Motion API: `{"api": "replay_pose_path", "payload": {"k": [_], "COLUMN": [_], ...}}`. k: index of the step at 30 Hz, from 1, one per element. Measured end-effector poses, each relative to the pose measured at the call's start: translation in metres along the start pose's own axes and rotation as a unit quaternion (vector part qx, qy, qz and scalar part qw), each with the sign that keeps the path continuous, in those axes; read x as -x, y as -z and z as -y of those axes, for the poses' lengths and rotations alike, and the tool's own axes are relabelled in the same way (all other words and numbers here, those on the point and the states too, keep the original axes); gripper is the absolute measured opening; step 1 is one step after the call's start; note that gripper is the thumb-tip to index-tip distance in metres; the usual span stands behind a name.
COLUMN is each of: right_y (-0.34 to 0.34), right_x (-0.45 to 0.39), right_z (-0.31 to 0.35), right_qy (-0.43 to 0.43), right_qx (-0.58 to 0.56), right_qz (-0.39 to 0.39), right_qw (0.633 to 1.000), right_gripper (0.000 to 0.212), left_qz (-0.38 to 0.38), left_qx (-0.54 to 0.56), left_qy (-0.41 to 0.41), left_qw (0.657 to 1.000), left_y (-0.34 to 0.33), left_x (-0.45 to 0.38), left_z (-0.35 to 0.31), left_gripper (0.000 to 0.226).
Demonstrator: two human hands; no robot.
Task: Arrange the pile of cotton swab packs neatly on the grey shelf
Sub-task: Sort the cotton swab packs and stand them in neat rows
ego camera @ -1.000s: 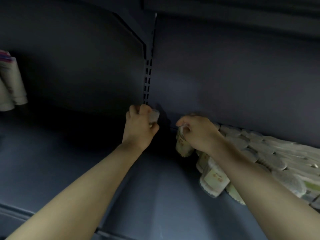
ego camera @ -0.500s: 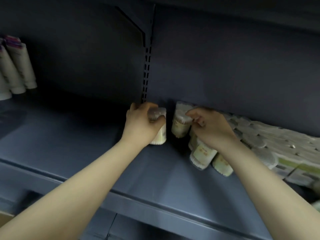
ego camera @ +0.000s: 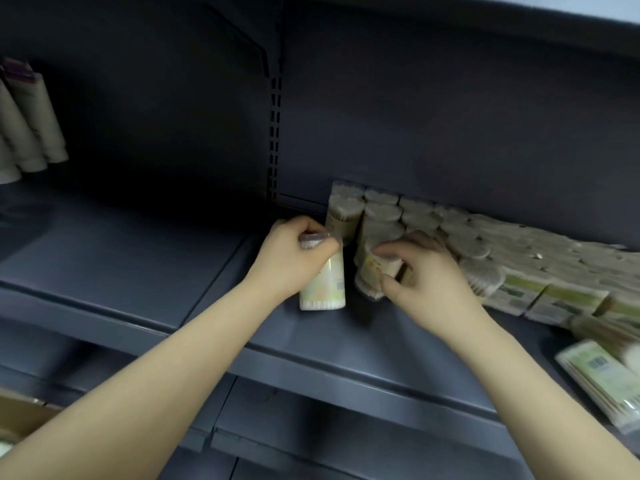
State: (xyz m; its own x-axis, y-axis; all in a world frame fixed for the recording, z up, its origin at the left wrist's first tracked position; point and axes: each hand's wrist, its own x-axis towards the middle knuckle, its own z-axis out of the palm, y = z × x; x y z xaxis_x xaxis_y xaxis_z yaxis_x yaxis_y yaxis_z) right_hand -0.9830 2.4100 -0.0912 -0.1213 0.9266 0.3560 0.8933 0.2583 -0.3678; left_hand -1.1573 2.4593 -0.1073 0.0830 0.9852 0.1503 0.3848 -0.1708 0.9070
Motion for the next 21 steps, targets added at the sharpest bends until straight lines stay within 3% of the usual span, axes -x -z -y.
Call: {"api": "replay_pose_path", "payload": {"k": [4,8,21], "right_y": [0.001,-0.008,-0.016], "right_x": [0.02,0.04,0.059], "right_z": [0.0,0.0,-0.001], "right_qy": [0.013,0.034,0.031], "right_qx": [-0.016,0.024,0.022], "right_qz": [0.037,0.07,0.073], "right_qw": [0.999,0.997,0.997], "right_gripper": [0.036,0.046,0.018], "left_qz": [0.028,0.047,0.13], "left_qx": [0.044,0.042,0.076], "left_qy": [0.036,0.041,0.043], "left_qw": [0.998,0.997,0.988], "left_y": [-0.003,-0.005,-0.008], "left_x": [0.014,0.02,0.033], "left_z": [-0.008,-0.012,-0.019], "left_gripper": [0.028,0.017,0.014]}}
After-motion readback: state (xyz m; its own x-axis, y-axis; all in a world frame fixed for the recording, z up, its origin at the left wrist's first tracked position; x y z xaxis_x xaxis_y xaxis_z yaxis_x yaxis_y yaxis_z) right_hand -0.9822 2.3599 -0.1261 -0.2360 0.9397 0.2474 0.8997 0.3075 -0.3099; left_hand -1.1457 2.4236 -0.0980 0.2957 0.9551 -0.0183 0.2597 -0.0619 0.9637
